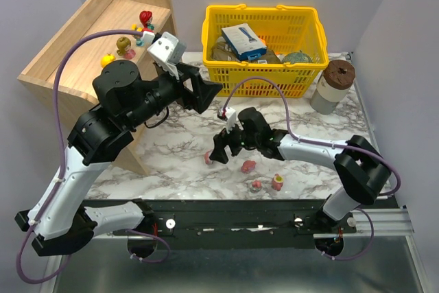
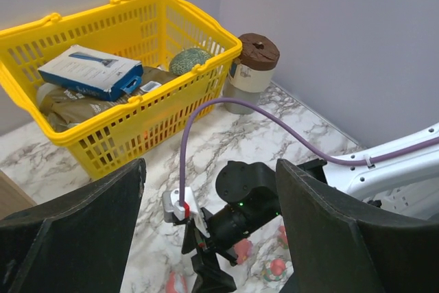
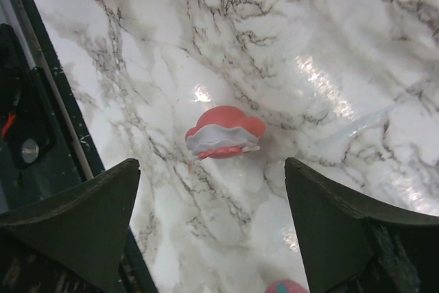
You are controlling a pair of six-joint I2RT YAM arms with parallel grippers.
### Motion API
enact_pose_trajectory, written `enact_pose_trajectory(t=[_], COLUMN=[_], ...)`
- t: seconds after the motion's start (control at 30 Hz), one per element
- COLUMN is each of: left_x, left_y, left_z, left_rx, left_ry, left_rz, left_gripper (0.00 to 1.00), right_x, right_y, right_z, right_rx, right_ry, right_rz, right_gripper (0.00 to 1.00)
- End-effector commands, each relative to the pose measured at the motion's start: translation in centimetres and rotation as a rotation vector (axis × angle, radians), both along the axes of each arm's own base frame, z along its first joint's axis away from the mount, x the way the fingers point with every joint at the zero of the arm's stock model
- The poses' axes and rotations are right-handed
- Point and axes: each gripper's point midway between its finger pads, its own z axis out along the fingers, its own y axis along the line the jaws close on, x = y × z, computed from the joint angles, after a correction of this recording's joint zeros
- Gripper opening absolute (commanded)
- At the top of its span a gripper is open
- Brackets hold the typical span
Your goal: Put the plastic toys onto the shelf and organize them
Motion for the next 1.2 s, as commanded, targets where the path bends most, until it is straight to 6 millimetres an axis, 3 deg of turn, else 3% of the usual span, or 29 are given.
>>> enact_pose_trajectory(t=[0.0, 0.13, 0.53, 0.8, 1.0, 1.17], left_x=[-0.2, 0.1, 0.8, 0.9, 0.8, 0.9], left_y=[1.3, 1.2, 1.6, 1.8, 2.2, 2.6], left_z=[1.1, 0.6, 0.0, 0.1, 0.1, 0.0], left_rx=[0.008, 0.026, 0.06, 0.076, 0.082, 0.087], left_ry=[-0.052, -0.043, -0.041, -0.043, -0.048, -0.051], left_rz=[0.04, 0.044, 0.081, 0.091, 0.102, 0.118], left_gripper=[0.87, 0.9, 0.98, 0.99, 0.99, 0.99], right_x=[1.8, 2.1, -0.5, 0.3, 0.5, 0.6], right_y=[0.8, 1.2, 4.2, 4.2, 4.1, 4.2], right_z=[0.6, -0.4, -3.7, -5.9, -6.4, -6.0], right_rx=[0.017, 0.01, -0.01, -0.044, -0.053, -0.043], right_ry=[-0.232, -0.289, -0.279, -0.257, -0.237, -0.207], right_rz=[0.062, 0.108, 0.211, 0.156, 0.128, 0.093], right_gripper=[0.96, 1.0, 1.0, 0.99, 0.85, 0.53])
